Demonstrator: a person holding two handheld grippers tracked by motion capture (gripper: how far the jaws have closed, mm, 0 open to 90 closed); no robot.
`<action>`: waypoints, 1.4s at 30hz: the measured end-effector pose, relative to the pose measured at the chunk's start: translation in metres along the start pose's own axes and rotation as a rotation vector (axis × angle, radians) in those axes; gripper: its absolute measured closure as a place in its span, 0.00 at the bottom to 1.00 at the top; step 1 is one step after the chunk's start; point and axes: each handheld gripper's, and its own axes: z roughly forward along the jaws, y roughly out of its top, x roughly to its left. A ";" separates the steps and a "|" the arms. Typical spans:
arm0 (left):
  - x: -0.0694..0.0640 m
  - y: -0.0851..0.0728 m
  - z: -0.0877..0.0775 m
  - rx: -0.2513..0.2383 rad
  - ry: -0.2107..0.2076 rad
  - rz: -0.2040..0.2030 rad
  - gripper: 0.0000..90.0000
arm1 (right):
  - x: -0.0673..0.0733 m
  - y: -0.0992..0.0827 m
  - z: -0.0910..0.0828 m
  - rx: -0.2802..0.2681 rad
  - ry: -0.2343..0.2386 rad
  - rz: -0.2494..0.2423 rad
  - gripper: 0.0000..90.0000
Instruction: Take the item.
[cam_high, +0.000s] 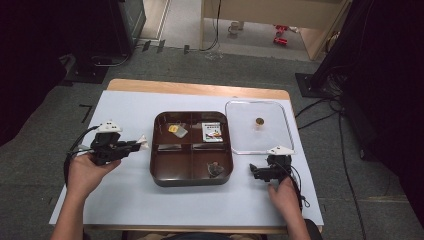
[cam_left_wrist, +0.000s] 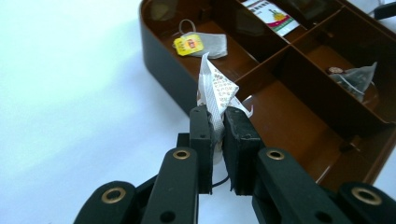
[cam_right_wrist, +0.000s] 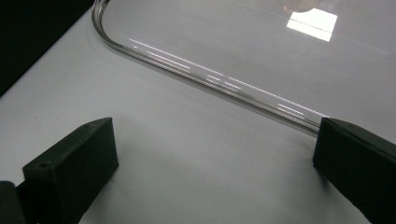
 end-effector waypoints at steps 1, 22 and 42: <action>0.001 0.000 0.000 -0.002 0.004 -0.004 0.92 | 0.000 0.000 0.000 0.000 0.000 0.000 0.00; 0.027 -0.014 0.021 0.077 0.067 -0.060 0.92 | 0.000 0.000 0.000 0.000 0.000 0.000 0.00; 0.043 -0.015 0.056 0.172 0.071 -0.083 0.91 | 0.002 -0.001 -0.001 -0.006 -0.010 -0.008 0.00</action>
